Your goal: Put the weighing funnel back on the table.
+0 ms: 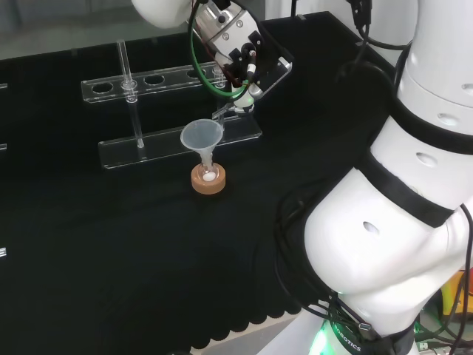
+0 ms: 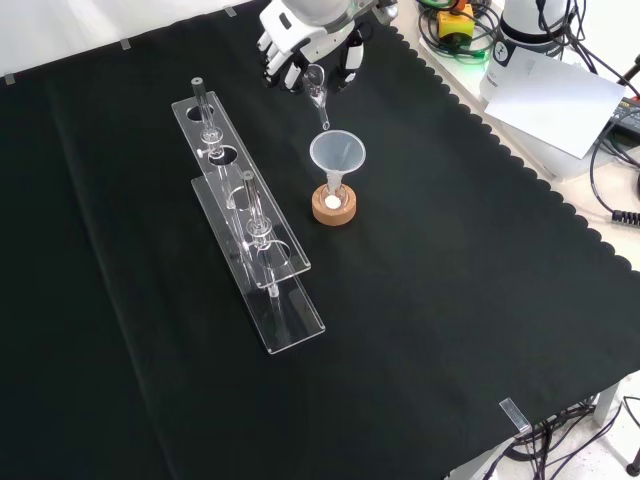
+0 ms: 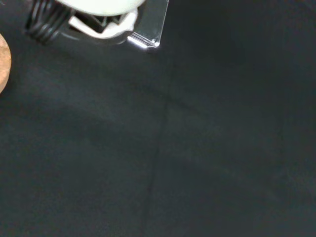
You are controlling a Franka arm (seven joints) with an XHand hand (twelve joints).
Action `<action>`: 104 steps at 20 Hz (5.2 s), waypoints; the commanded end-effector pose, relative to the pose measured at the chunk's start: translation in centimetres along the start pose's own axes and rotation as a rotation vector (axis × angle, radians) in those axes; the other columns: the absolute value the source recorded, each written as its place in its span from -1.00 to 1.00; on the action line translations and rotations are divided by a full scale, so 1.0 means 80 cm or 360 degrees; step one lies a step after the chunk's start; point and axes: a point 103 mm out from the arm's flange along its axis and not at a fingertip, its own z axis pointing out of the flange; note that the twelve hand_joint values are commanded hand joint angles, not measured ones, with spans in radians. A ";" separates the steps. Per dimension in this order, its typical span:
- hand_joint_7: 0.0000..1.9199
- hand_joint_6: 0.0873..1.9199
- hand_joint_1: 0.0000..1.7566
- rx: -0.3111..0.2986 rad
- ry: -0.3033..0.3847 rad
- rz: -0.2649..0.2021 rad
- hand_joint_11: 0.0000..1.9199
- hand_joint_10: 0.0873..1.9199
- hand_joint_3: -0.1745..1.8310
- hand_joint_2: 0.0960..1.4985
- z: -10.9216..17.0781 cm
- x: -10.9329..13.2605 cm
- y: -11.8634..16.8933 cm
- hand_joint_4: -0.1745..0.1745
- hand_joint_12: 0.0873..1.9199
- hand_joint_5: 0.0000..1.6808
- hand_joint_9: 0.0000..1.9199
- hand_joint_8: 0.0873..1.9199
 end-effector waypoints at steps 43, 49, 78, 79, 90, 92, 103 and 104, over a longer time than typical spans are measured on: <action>-0.47 -0.20 0.25 0.0066 0.0558 -0.0052 -0.35 -0.53 -0.22 -0.11 0.177 -0.061 0.120 1.00 0.25 0.40 -0.21 -0.38; -0.47 -0.20 0.25 0.0072 0.0598 -0.0073 -0.35 -0.53 -0.22 -0.11 0.195 -0.055 0.135 1.00 0.25 0.40 -0.21 -0.38; -0.45 -0.19 0.25 0.0042 0.0627 -0.0116 -0.34 -0.53 -0.22 -0.11 0.238 -0.014 0.177 1.00 0.24 0.39 -0.20 -0.38; -0.45 -0.19 0.25 0.0039 0.0627 -0.0111 -0.34 -0.53 -0.22 -0.11 0.239 -0.013 0.178 1.00 0.24 0.39 -0.20 -0.38; -0.44 -0.19 0.25 0.0013 0.0613 -0.0095 -0.32 -0.52 -0.22 -0.11 0.247 -0.003 0.187 1.00 0.24 0.39 -0.18 -0.38; -0.44 -0.19 0.25 0.0015 0.0604 -0.0094 -0.31 -0.53 -0.22 -0.11 0.246 -0.001 0.186 1.00 0.23 0.39 -0.17 -0.38; -0.59 -0.27 0.08 0.0016 0.0589 -0.0125 -0.38 -0.48 -0.28 -0.16 0.244 -0.009 0.175 0.41 0.26 -0.24 -0.28 -0.33; -0.60 -0.30 0.07 0.0023 0.0580 -0.0125 -0.38 -0.48 -0.25 -0.18 0.244 -0.009 0.173 0.31 0.26 -0.32 -0.29 -0.33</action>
